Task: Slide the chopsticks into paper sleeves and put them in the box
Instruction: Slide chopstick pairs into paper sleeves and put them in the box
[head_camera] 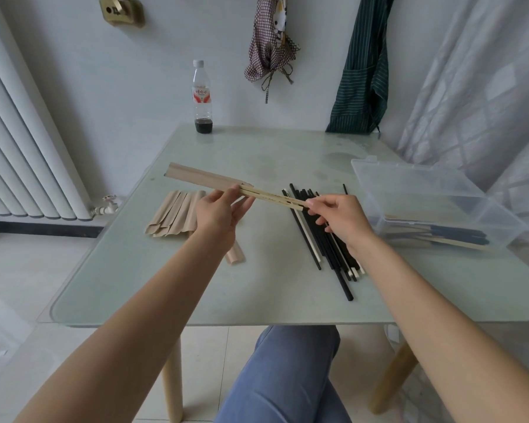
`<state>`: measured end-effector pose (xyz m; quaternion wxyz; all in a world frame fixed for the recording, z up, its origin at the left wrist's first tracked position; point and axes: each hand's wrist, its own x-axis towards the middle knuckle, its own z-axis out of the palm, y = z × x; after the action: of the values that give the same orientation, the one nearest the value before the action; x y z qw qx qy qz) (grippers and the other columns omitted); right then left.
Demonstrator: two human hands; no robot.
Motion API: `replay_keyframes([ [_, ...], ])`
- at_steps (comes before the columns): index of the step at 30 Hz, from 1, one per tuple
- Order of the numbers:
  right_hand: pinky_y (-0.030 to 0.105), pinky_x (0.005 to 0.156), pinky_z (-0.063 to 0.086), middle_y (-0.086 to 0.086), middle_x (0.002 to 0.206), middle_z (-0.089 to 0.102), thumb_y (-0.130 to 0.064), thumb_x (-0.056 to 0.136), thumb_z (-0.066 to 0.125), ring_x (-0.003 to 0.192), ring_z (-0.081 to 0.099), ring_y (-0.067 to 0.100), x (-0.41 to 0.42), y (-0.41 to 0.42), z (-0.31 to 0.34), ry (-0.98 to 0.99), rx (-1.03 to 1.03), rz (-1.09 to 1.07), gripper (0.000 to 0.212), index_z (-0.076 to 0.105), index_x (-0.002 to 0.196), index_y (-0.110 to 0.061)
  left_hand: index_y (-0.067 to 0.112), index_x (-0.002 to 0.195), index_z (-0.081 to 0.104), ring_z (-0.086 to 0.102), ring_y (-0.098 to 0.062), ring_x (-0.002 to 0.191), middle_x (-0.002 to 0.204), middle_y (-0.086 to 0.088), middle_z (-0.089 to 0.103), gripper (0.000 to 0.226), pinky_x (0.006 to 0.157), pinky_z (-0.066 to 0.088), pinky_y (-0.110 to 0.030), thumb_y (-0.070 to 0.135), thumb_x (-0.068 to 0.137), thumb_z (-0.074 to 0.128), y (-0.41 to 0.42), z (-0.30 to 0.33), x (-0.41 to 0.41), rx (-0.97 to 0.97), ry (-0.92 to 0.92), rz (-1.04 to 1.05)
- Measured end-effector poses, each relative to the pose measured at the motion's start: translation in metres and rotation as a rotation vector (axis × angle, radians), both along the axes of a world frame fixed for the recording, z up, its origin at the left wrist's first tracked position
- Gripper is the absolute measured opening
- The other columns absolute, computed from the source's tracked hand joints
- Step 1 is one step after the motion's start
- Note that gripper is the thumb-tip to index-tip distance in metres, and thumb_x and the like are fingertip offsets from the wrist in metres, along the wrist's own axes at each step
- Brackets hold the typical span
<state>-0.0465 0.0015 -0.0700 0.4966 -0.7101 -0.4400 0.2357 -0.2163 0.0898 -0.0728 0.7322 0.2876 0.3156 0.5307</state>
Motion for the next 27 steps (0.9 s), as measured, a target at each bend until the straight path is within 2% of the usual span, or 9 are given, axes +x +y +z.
replay_keyframes([
  [5,0.018,0.054,0.038,-0.003,0.070,0.060,-0.013,0.092,0.055,0.058,0.049,0.008,-0.001,-0.002,-0.004,0.080,0.034,-0.062,0.016,0.070,0.091,-0.007,-0.003,0.083,0.056,0.065,-0.024,0.076,0.085,-0.015,0.061,0.011,0.068,0.060,-0.025,-0.004,0.093,0.051,-0.003,0.002,0.006,-0.026,-0.013,0.023],
  [10,0.016,0.059,0.042,-0.004,0.075,0.066,-0.007,0.091,0.052,0.058,0.054,0.006,0.001,-0.003,0.001,-0.037,0.064,-0.116,0.021,0.071,0.099,-0.009,-0.003,0.088,0.057,0.068,-0.022,0.073,0.089,-0.014,0.062,0.007,0.070,0.059,-0.027,-0.002,0.093,0.052,-0.006,0.003,0.012,-0.020,-0.001,0.036],
  [13,0.027,0.069,0.053,0.001,0.083,0.070,-0.006,0.090,0.050,0.063,0.058,0.006,-0.001,-0.004,0.004,-0.119,0.057,-0.141,0.025,0.072,0.102,-0.008,-0.001,0.084,0.056,0.070,-0.016,0.059,0.084,-0.012,0.062,0.010,0.068,0.060,-0.027,-0.003,0.093,0.051,-0.010,0.005,0.022,-0.040,-0.030,0.042],
  [15,0.032,0.074,0.053,0.005,0.087,0.072,-0.007,0.090,0.051,0.066,0.059,0.010,0.000,-0.006,0.008,-0.147,0.063,-0.168,0.024,0.074,0.098,-0.007,-0.002,0.086,0.057,0.070,-0.014,0.056,0.084,-0.012,0.062,0.009,0.065,0.060,-0.026,-0.003,0.093,0.050,-0.015,0.007,0.030,-0.023,-0.032,0.024],
  [19,0.019,0.059,0.040,0.011,0.092,0.072,-0.012,0.090,0.053,0.076,0.061,0.030,0.013,-0.020,0.020,-0.238,0.028,-0.190,0.023,0.075,0.089,-0.004,-0.002,0.097,0.056,0.071,-0.016,0.059,0.086,-0.013,0.064,0.007,0.065,0.060,-0.026,0.000,0.094,0.050,-0.022,0.018,0.048,0.019,-0.008,-0.006],
  [20,0.019,0.060,0.039,0.014,0.093,0.071,-0.013,0.090,0.053,0.083,0.061,0.032,0.017,-0.024,0.022,-0.283,0.009,-0.186,0.023,0.073,0.091,-0.002,-0.002,0.098,0.056,0.071,-0.017,0.060,0.087,-0.013,0.064,0.007,0.066,0.060,-0.027,0.001,0.094,0.050,-0.024,0.021,0.055,0.025,-0.003,-0.021],
  [22,0.023,0.075,0.040,0.014,0.105,0.065,-0.016,0.090,0.054,0.100,0.056,0.029,0.029,-0.031,0.025,-0.453,-0.062,-0.204,0.023,0.068,0.103,-0.002,-0.002,0.096,0.055,0.070,-0.020,0.065,0.088,-0.014,0.064,0.006,0.064,0.060,-0.026,0.000,0.094,0.050,-0.031,0.027,0.073,0.017,0.010,-0.053],
  [24,0.028,0.091,0.039,0.012,0.123,0.047,-0.018,0.092,0.053,0.116,0.041,0.025,0.044,-0.038,0.027,-0.702,-0.136,-0.252,0.033,0.056,0.122,-0.006,-0.001,0.088,0.053,0.068,-0.022,0.071,0.088,-0.013,0.063,0.007,0.058,0.059,-0.025,0.000,0.094,0.050,-0.042,0.032,0.095,0.003,0.034,-0.087],
  [27,0.033,0.090,0.044,0.006,0.134,0.039,-0.012,0.093,0.050,0.122,0.037,0.023,0.067,-0.048,0.033,-0.914,-0.147,-0.268,0.037,0.050,0.130,-0.010,0.002,0.091,0.054,0.067,-0.022,0.074,0.087,-0.010,0.064,0.005,0.052,0.059,-0.028,0.005,0.094,0.052,-0.060,0.038,0.132,-0.009,0.118,-0.166],
])
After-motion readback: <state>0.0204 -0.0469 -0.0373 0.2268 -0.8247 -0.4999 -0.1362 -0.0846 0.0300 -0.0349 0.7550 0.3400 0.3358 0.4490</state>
